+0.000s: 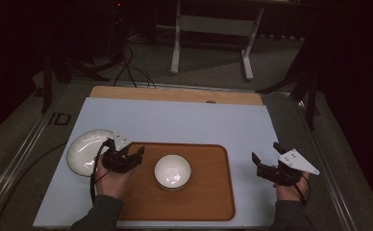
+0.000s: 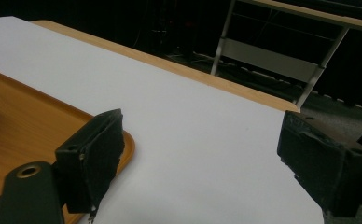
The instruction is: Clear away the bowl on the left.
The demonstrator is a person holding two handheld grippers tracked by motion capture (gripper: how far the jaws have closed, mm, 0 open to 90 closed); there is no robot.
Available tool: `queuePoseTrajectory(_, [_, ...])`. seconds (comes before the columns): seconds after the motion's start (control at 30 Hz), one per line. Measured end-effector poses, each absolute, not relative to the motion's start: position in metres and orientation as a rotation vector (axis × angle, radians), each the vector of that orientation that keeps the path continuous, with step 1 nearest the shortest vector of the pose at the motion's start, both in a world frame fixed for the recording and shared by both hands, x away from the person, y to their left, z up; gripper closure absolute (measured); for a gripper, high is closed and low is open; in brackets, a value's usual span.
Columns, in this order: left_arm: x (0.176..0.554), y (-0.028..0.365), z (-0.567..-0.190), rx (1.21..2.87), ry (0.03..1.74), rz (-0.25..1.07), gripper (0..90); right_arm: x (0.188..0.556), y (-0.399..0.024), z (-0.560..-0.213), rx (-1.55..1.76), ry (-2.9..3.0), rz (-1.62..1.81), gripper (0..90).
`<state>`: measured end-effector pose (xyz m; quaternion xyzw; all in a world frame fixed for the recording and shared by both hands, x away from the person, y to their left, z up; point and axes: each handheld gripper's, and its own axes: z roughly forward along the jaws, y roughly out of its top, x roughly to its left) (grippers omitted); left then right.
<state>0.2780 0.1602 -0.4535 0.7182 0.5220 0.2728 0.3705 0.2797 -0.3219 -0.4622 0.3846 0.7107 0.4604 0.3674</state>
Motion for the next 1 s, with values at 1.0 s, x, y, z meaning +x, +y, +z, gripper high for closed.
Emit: queuePoseTrajectory(1.0, [0.264,0.246,-0.446,1.617,1.513,0.943,23.2,0.284,-0.325,-0.466,1.071,1.829,1.156,10.2])
